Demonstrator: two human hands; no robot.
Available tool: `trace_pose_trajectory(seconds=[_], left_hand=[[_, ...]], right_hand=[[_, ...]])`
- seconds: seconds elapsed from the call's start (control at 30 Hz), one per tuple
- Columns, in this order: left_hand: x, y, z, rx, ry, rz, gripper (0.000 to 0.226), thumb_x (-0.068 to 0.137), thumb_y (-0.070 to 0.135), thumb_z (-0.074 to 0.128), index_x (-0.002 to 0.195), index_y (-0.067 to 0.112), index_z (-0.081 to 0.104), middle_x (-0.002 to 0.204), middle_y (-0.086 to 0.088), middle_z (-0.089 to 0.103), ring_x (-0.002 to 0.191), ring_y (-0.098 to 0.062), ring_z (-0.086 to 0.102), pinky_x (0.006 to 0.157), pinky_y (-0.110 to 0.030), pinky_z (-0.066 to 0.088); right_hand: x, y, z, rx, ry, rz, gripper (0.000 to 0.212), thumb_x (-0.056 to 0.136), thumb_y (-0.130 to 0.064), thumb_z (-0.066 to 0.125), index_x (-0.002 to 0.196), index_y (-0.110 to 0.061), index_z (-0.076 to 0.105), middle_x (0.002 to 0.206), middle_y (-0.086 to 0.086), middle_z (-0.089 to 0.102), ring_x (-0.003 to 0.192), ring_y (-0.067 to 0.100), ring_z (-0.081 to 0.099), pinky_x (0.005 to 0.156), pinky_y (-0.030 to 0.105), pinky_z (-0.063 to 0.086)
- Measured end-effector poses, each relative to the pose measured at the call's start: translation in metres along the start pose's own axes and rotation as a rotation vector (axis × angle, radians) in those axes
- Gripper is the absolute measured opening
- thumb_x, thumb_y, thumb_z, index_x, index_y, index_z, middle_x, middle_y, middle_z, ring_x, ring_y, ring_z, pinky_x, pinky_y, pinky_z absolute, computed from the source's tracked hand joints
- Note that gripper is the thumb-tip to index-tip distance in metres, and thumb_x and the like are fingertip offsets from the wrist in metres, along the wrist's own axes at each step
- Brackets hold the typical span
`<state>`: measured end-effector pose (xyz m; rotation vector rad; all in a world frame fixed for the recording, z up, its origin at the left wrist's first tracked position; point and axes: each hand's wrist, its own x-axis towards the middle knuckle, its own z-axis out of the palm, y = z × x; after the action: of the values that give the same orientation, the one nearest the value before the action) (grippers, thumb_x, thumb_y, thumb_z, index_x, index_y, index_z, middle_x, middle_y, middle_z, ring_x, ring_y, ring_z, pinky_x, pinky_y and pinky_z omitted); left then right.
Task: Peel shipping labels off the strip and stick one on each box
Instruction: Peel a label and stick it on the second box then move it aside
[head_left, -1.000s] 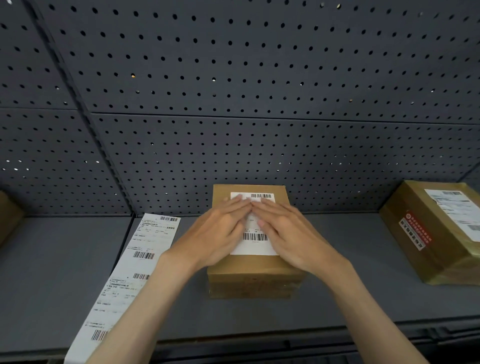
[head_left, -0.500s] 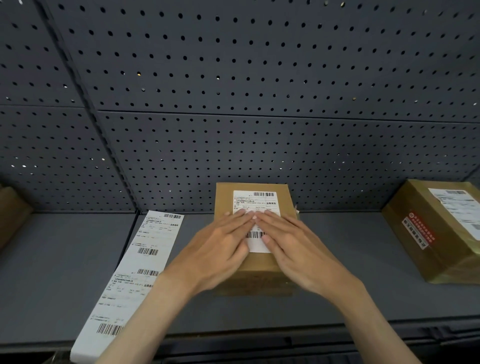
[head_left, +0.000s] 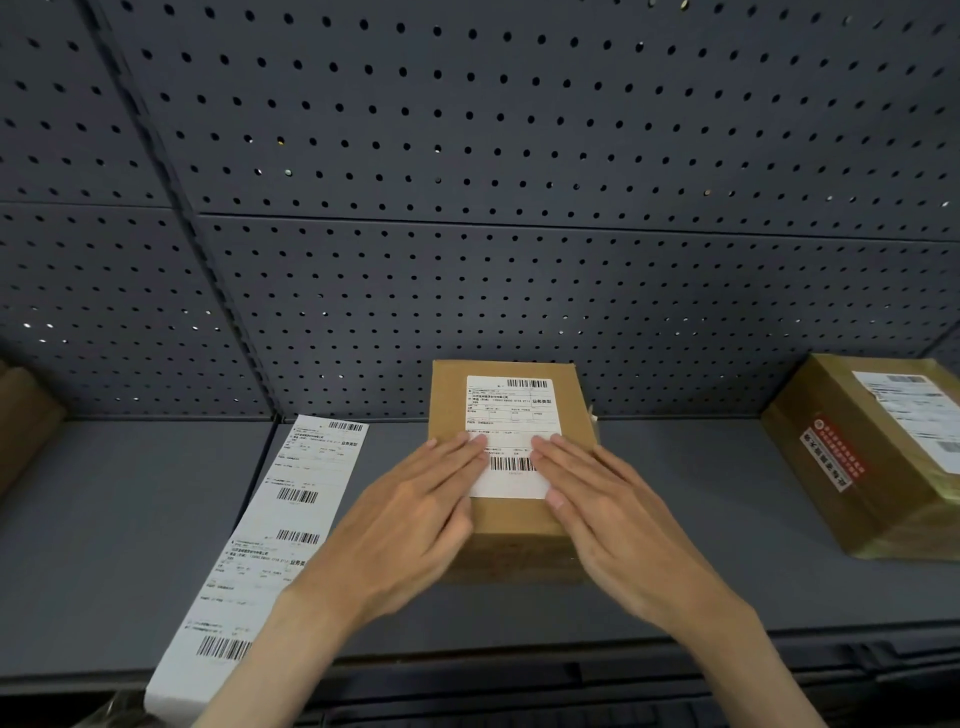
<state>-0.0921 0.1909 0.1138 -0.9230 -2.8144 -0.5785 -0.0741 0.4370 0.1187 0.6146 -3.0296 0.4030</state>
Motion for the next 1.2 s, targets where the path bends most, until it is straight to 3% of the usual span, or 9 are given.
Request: trace_pose_trajectory(seconds=[0.13, 0.3, 0.47, 0.6, 0.8, 0.93, 1.07, 1.13, 1.2], left_hand=[[-0.002, 0.003, 0.001, 0.005, 0.046, -0.006, 0.056, 0.104, 0.041, 0.027, 0.154, 0.017, 0.039, 0.162, 0.006, 0.032, 0.152, -0.001, 0.017, 0.125, -0.026, 0.012], [-0.012, 0.007, 0.014, 0.022, 0.056, 0.102, 0.057, 0.101, 0.045, 0.048, 0.148, 0.013, 0.049, 0.158, 0.002, 0.042, 0.15, -0.008, 0.03, 0.123, -0.032, 0.025], [-0.026, -0.01, 0.015, -0.006, 0.114, 0.082, 0.057, 0.1, 0.045, 0.054, 0.149, 0.016, 0.048, 0.158, 0.007, 0.042, 0.149, -0.005, 0.03, 0.119, -0.035, 0.034], [-0.03, -0.006, 0.015, -0.013, 0.187, 0.076, 0.051, 0.099, 0.039, 0.058, 0.144, 0.016, 0.055, 0.156, 0.006, 0.045, 0.149, -0.008, 0.033, 0.116, -0.036, 0.039], [-0.035, -0.004, 0.021, 0.019, 0.199, 0.178, 0.045, 0.095, 0.021, 0.065, 0.139, 0.021, 0.059, 0.154, 0.004, 0.048, 0.147, -0.016, 0.038, 0.105, -0.043, 0.049], [-0.05, -0.013, 0.018, -0.011, 0.236, 0.095, 0.048, 0.092, 0.02, 0.066, 0.14, 0.021, 0.059, 0.154, 0.01, 0.047, 0.146, -0.012, 0.038, 0.097, -0.042, 0.054], [-0.049, -0.003, 0.017, -0.216, 0.404, -0.065, 0.042, 0.086, 0.034, 0.07, 0.126, 0.021, 0.068, 0.142, 0.012, 0.057, 0.133, -0.01, 0.053, 0.105, -0.037, 0.047], [-0.042, 0.005, 0.02, -0.503, 0.512, -0.248, 0.046, 0.086, 0.042, 0.064, 0.129, 0.025, 0.065, 0.141, 0.012, 0.059, 0.133, -0.008, 0.053, 0.112, -0.031, 0.041], [-0.033, 0.009, 0.028, -0.899, 0.603, -0.454, 0.056, 0.082, 0.05, 0.062, 0.135, 0.031, 0.059, 0.144, 0.013, 0.057, 0.136, -0.004, 0.049, 0.116, -0.035, 0.037]], right_hand=[[-0.005, -0.007, 0.002, -0.002, 0.059, 0.006, 0.06, 0.107, -0.051, 0.008, 0.16, -0.027, 0.024, 0.167, -0.015, 0.017, 0.152, -0.009, -0.001, 0.127, 0.024, 0.002], [-0.014, -0.015, 0.015, -0.003, 0.083, -0.121, 0.057, 0.109, -0.05, 0.023, 0.157, -0.022, 0.035, 0.165, -0.01, 0.028, 0.154, -0.002, 0.012, 0.127, 0.032, 0.017], [-0.026, 0.008, 0.017, -0.007, 0.201, -0.102, 0.054, 0.108, -0.048, 0.034, 0.151, -0.02, 0.047, 0.16, -0.008, 0.041, 0.152, 0.003, 0.026, 0.122, 0.032, 0.025], [-0.035, 0.012, 0.017, -0.056, 0.265, -0.092, 0.053, 0.106, -0.046, 0.039, 0.15, -0.019, 0.05, 0.16, -0.007, 0.041, 0.151, 0.007, 0.03, 0.119, 0.037, 0.033], [-0.031, 0.007, 0.032, -0.146, 0.287, -0.253, 0.048, 0.104, -0.032, 0.051, 0.149, -0.016, 0.051, 0.159, -0.004, 0.044, 0.151, 0.015, 0.033, 0.12, 0.039, 0.032], [-0.042, 0.025, 0.031, -0.13, 0.346, -0.161, 0.047, 0.101, -0.035, 0.052, 0.144, -0.017, 0.057, 0.156, -0.004, 0.048, 0.148, 0.013, 0.038, 0.114, 0.043, 0.038], [-0.046, 0.028, 0.021, 0.141, 0.463, -0.006, 0.05, 0.091, -0.044, 0.068, 0.134, -0.019, 0.063, 0.151, -0.007, 0.052, 0.144, 0.01, 0.043, 0.115, 0.033, 0.037], [-0.041, 0.021, 0.017, 0.482, 0.517, 0.152, 0.055, 0.089, -0.044, 0.073, 0.139, -0.025, 0.058, 0.15, -0.015, 0.051, 0.143, 0.004, 0.042, 0.116, 0.023, 0.033], [-0.033, 0.014, 0.02, 0.883, 0.524, 0.292, 0.065, 0.086, -0.049, 0.075, 0.144, -0.034, 0.052, 0.151, -0.02, 0.049, 0.142, -0.002, 0.041, 0.115, 0.022, 0.034]])
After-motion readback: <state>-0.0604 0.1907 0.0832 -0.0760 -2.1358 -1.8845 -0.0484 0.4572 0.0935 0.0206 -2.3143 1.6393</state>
